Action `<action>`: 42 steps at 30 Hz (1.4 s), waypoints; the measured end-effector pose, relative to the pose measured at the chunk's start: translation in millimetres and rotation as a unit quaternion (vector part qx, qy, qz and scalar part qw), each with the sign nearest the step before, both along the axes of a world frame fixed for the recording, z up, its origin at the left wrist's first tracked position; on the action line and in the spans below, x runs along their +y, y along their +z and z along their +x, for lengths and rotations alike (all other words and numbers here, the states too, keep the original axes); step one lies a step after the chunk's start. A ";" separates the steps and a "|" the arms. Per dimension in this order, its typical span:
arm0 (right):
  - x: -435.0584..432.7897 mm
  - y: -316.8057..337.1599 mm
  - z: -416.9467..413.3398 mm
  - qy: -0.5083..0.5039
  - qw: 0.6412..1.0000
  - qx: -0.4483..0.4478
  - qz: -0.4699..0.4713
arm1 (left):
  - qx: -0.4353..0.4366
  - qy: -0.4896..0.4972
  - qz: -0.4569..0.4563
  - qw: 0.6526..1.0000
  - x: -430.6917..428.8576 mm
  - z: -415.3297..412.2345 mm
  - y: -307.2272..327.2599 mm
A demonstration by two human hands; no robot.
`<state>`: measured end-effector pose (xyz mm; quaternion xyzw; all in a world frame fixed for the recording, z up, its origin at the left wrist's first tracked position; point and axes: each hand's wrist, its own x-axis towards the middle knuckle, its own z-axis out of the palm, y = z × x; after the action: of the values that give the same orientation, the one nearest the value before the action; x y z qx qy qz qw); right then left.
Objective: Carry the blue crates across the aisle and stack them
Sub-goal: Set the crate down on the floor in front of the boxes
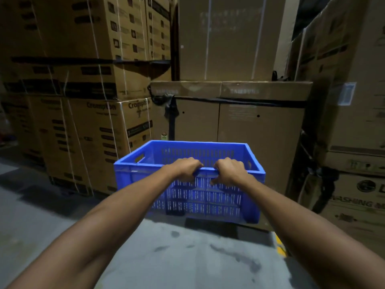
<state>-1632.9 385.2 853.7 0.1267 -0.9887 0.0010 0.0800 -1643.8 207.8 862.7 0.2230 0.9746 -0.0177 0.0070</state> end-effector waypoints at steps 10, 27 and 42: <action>-50.5 -71.4 -207.5 -0.056 0.995 -0.065 0.055 | 0.025 -0.041 0.022 0.999 -42.3 -222.2 -101.1; 33.1 -477.9 -386.9 -0.035 0.999 -0.002 0.015 | 0.060 -0.069 -0.028 0.995 24.2 -412.8 -485.5; 61.4 -921.1 -463.0 -0.036 0.999 -0.004 -0.019 | 0.035 -0.087 -0.033 0.995 54.9 -496.9 -926.2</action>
<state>-2096.0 446.6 -67.3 0.0893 -0.9927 0.0171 0.0786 -2140.8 262.7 -63.5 0.3062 0.9499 -0.0584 -0.0215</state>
